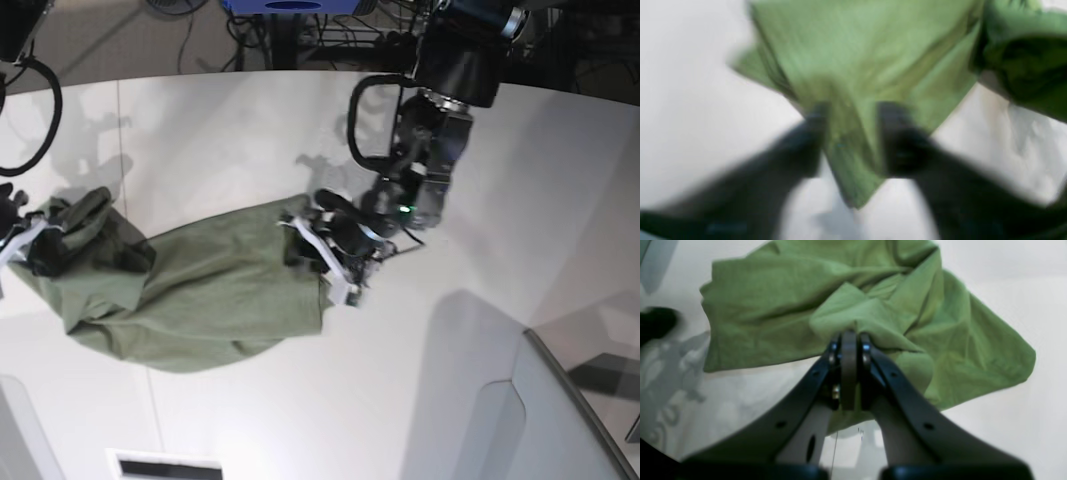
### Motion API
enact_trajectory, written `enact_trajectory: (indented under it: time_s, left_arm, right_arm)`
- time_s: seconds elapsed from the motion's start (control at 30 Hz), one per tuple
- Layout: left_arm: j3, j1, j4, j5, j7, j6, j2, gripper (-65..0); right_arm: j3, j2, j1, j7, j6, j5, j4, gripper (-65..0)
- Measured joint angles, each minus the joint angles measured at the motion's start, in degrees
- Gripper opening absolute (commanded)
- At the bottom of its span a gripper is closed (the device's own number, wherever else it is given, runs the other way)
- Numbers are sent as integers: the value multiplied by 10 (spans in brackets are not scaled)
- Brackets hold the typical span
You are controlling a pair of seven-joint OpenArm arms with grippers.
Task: Layout the t-shirt on the table in an organized manner, then fold the t-shirt properly
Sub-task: 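Pull the shirt ends apart with both grippers to stretch it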
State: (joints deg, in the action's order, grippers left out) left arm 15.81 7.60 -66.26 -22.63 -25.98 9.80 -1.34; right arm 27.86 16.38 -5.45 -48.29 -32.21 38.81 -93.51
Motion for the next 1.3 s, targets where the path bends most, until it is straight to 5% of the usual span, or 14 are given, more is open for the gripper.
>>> enact_trajectory:
  time_s: [0.07,0.13,0.27,0.4,0.5,0.73,0.8,0.87,0.97,1.3]
  left_arm:
    - [52,17,71,2,51,-28,3,-112]
    - [92,31,107,2,104,-27,3,-56]
    - [137,46,147,3,148,-34,20,-58]
    - [144,44,148,3,149,-27,23,-66]
    - [144,45,152,3,151,-25,23,-140]
    - [137,26,134,-3,136,-30,13,-576]
    - [138,14,101,-5,112,-71,2,-643]
    - [139,1,59,-4,76,-118,-10,-650]
    - [137,4,10,-3,46,-141,-35,-650]
    - [-41,-42,-165,-7,3,-135,-94,-650]
  right_arm:
    - [0,1,-3,1,0,-2,0,-650]
    - [0,1,-5,2,-1,0,0,-650]
    - [0,1,-9,-1,-49,0,-1,-650]
    - [0,1,-9,-2,-58,-1,-1,-650]
    - [0,1,-9,-2,-58,-1,-1,-650]
    - [0,1,-9,-1,-58,0,-1,-650]
    - [0,1,-8,-1,-58,-2,-1,-650]
    - [0,1,-8,-1,-58,-2,0,-650]
    - [0,1,-8,-1,-58,-2,0,-650]
    - [-1,2,-2,-7,-60,-2,-2,-650]
